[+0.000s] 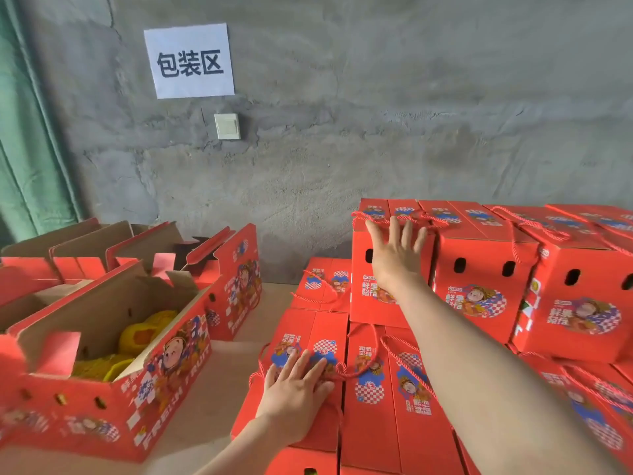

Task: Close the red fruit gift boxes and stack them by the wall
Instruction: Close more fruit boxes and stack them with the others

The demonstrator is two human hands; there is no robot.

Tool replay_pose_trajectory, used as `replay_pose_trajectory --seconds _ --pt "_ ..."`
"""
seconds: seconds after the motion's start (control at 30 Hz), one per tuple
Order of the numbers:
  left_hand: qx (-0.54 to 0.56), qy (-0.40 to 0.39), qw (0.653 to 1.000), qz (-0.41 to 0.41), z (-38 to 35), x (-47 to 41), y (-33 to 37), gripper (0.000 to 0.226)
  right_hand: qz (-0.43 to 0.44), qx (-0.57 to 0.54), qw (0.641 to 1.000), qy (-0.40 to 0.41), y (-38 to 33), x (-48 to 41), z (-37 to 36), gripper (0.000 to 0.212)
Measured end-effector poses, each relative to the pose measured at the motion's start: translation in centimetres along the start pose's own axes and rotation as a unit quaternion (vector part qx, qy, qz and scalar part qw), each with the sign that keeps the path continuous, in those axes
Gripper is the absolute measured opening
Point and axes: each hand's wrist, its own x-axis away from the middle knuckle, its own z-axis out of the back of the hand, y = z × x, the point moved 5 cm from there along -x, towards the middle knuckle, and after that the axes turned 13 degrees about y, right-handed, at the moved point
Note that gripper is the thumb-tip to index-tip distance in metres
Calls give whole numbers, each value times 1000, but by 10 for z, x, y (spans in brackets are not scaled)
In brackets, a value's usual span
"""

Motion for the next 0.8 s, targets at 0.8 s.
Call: replay_pose_trajectory --seconds 0.8 --pt "104 180 977 53 110 163 -159 21 150 -331 928 -86 -250 203 12 37"
